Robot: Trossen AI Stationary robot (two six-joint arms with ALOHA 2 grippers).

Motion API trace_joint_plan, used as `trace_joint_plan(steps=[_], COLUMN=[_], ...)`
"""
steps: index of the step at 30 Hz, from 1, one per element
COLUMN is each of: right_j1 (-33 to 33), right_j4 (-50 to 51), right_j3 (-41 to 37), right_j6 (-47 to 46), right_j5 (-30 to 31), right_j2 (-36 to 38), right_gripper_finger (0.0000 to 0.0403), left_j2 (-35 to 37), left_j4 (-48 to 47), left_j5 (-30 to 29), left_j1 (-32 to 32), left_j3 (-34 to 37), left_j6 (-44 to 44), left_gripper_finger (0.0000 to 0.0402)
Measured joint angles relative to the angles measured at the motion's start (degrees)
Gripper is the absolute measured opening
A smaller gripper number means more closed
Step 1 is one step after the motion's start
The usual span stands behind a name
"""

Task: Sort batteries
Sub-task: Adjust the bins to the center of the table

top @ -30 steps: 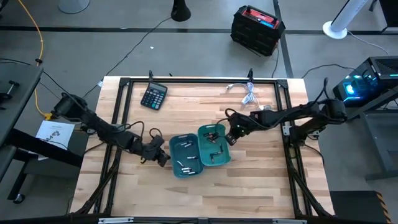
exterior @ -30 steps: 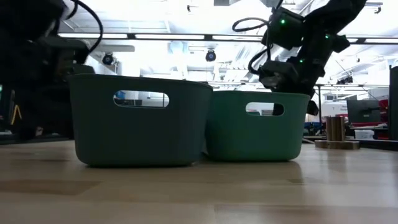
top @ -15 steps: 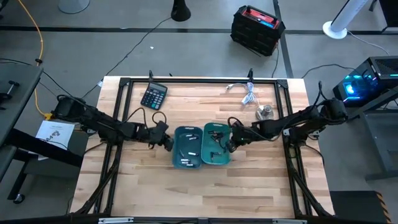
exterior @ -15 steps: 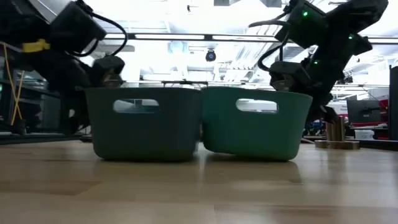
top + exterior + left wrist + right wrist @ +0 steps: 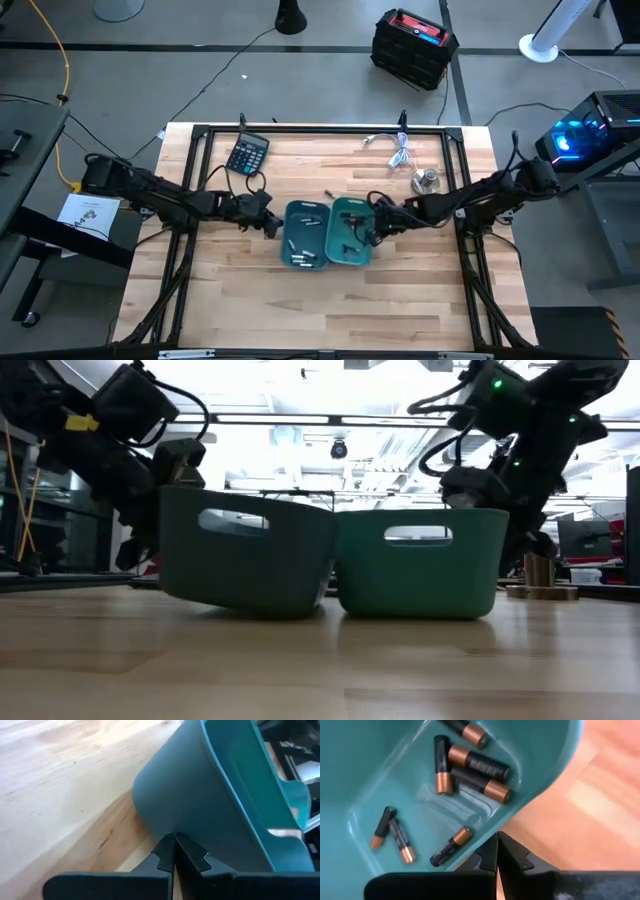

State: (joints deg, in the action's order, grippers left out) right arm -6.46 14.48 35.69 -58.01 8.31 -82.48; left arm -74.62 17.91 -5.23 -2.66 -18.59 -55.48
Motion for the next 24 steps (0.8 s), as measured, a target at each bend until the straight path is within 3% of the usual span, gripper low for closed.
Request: trace_joint_plan(steps=[5, 10, 18, 24], right_j1=[2.9, 4.3, 4.9, 6.0], right_j4=[0.7, 3.1, 6.5, 15.1], right_j3=[1.2, 2.2, 2.7, 2.7], right_j6=[3.4, 6.6, 12.0, 13.5], right_j5=[-0.6, -1.5, -5.2, -4.2], right_j2=[0.0, 0.0, 0.8, 5.8], right_gripper_finger=[0.0000, 0.0000, 0.0000, 0.0000], left_j2=[0.3, -0.1, 0.1, 0.1], left_j4=[-0.2, -0.1, 0.1, -0.9], left_j5=[-3.1, -7.2, -7.2, -5.8], left_j1=[-1.9, -2.2, -0.7, -1.7], left_j3=[0.0, 0.0, 0.0, -0.1], left_j6=[-5.2, -4.6, -4.6, -5.8], left_gripper_finger=[0.0000, 0.0000, 0.0000, 0.0000])
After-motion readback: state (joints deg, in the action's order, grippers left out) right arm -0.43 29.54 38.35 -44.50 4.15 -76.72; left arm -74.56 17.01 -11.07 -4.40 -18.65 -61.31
